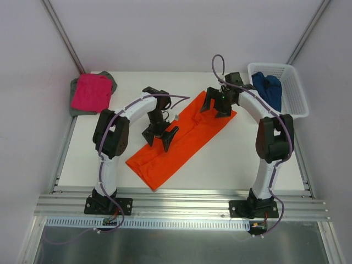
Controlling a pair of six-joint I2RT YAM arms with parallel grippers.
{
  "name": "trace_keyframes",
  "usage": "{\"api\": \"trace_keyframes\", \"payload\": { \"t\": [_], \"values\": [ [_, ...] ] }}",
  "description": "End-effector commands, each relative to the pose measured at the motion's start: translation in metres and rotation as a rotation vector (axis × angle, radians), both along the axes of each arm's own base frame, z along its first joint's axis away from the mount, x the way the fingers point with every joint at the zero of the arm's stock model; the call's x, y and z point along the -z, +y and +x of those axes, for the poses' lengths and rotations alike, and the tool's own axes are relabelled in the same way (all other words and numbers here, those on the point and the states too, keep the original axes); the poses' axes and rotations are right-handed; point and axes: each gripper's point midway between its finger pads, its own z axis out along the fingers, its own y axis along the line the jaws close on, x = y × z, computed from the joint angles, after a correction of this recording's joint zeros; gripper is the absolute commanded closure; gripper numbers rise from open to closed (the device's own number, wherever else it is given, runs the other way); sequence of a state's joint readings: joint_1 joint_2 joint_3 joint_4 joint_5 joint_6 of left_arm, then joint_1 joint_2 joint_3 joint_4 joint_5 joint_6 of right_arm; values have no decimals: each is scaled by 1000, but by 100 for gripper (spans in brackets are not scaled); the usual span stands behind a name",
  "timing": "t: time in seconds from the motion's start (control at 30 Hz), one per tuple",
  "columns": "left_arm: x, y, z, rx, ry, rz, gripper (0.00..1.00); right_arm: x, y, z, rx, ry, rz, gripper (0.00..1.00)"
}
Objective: Fold and stack the t-shirts
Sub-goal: Fold the tshirt
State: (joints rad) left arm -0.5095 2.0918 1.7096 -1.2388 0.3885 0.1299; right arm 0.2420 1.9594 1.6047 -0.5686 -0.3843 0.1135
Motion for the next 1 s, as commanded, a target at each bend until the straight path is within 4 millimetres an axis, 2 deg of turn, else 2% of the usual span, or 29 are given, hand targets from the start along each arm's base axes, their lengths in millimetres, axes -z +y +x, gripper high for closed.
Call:
{"api": "trace_keyframes", "payload": {
  "t": [0.0,0.23,0.43,0.67,0.7,0.77,0.83,0.87,0.97],
  "values": [
    [1,7,-6,-19,76,-23,1,-4,0,-18,-8,46,13,4],
    [17,16,2,-87,171,-32,1,12,3,-24,-24,82,0,4],
    [31,18,-2,-126,270,-57,1,43,-2,-15,-13,126,-31,4],
    [43,21,-2,-131,322,-64,1,64,0,5,-1,150,-38,4],
    [43,22,-2,-140,332,-64,1,62,1,11,-1,140,-34,4],
    [42,21,-6,-156,354,-67,1,75,3,16,3,162,-31,4],
    [38,18,-13,-180,384,-86,1,76,6,27,5,149,-21,4],
    [36,18,-20,-189,407,-88,1,84,7,31,10,163,-16,4],
    [31,14,-26,-184,407,-112,1,83,15,48,14,132,4,4]
  ]
}}
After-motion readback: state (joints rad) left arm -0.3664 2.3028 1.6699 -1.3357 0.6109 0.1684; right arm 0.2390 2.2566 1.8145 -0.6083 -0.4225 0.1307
